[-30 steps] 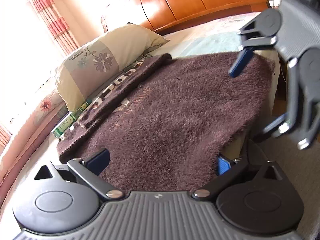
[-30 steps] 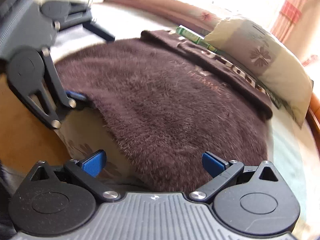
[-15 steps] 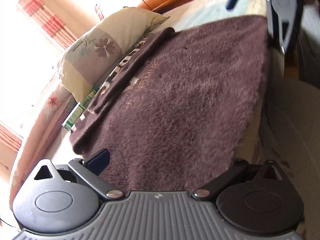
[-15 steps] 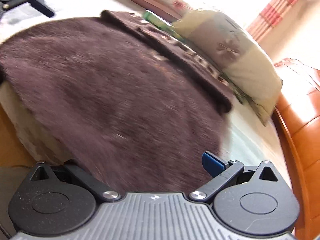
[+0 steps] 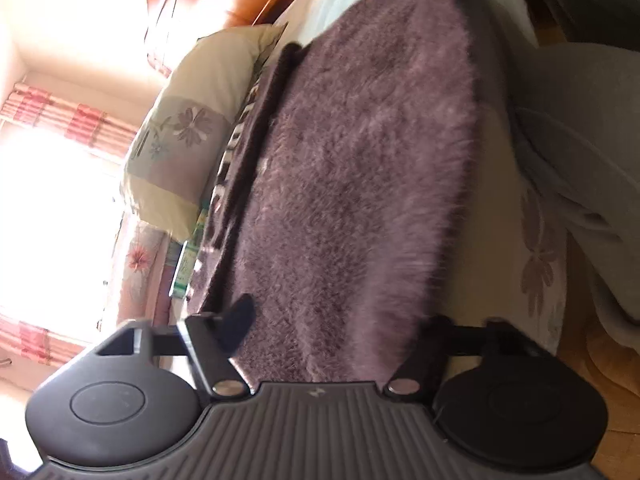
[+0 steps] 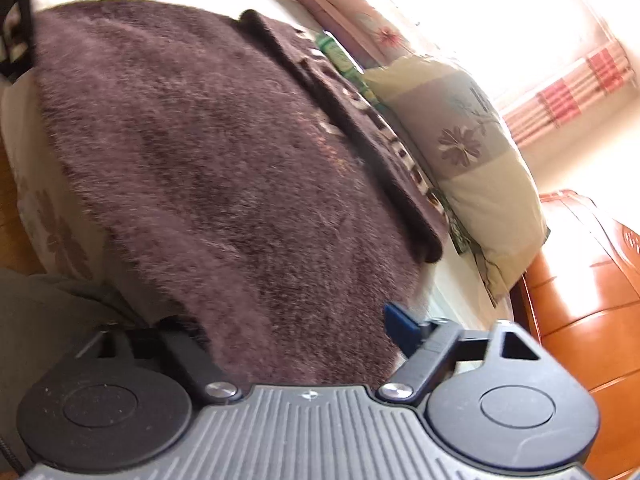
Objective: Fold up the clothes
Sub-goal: 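Close both grippers on the sweater edges and lift it over itself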
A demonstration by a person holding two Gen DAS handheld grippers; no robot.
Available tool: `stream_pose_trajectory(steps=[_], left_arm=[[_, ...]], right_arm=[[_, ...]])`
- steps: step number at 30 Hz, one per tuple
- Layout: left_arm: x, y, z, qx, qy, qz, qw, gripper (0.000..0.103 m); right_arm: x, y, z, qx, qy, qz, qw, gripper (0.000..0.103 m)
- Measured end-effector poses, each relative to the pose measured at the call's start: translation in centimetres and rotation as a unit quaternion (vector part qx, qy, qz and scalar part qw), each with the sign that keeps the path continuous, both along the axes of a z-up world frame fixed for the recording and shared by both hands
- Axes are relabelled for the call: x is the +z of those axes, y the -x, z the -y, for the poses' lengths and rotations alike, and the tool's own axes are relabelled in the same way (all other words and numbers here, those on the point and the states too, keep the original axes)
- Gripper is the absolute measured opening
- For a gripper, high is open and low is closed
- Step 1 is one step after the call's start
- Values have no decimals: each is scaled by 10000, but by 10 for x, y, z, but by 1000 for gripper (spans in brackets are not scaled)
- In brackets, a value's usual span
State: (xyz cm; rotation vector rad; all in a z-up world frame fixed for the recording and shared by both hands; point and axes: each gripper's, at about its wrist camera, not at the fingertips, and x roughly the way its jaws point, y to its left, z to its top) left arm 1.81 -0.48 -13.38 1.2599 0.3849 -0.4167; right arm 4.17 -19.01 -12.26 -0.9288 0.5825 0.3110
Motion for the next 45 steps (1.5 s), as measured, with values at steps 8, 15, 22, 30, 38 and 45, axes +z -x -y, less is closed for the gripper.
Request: stream_pose_trajectory(steps=[8,15,22,30,38,45], left_arm=[[-10,5,-4,-41,4,-234,9997,34],[-10,3,-3,-120,-111,-448,9989,12],[3,-2,-4,-123,-117,-487,9987,10],[25,-21,-5,12,65,-282,9996,9],[44,-50,-7,18,174,-69,9998,9],[64,-88,-4,69,379,30,9993,9]], right_arm=[[-8,11,-6,410,254,-26,9988,52],[-22,17,-8,848,860,-84,9926,21],[-22,24,-12,945,912,16,9913,11],[6,11,-11,903,847,452,9913,10],[24,-18,-13,743,742,770,9915,10],[32,-49,-8,557,591,883,9928,10]])
